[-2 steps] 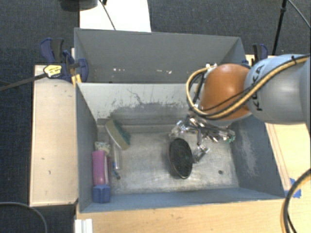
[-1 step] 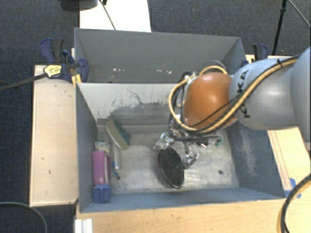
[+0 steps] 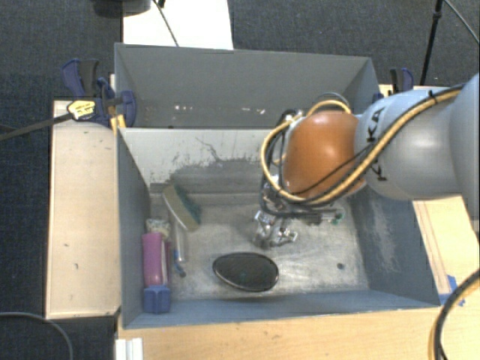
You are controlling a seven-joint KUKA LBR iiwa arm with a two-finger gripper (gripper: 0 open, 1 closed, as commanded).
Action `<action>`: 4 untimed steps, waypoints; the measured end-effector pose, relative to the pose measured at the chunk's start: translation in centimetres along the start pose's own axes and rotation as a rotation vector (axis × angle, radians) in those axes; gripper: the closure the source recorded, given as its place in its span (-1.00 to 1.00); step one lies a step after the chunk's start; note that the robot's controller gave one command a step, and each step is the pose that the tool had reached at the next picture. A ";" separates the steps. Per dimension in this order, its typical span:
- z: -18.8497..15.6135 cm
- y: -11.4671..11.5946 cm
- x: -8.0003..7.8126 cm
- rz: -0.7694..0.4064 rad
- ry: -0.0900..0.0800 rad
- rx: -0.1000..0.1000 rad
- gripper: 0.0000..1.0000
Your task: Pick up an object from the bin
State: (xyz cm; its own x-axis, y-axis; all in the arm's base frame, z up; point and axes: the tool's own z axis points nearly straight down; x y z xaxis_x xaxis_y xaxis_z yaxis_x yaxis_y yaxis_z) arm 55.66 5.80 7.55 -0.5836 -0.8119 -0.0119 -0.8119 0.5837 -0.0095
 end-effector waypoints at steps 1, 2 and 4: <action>0.2 0.1 0.2 -0.001 0.006 -0.004 -1.00; -8.0 6.6 -1.2 0.113 0.004 -0.006 -1.00; -7.6 6.4 -0.9 0.114 0.009 -0.008 -1.00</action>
Offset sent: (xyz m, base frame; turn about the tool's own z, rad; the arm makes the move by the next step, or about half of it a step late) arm 0.0000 0.0000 0.0000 0.0000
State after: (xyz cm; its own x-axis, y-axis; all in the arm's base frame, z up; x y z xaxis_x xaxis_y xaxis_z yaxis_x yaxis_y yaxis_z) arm 50.95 10.24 15.08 -0.6721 -0.7405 -0.0034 -0.7405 0.6721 -0.0010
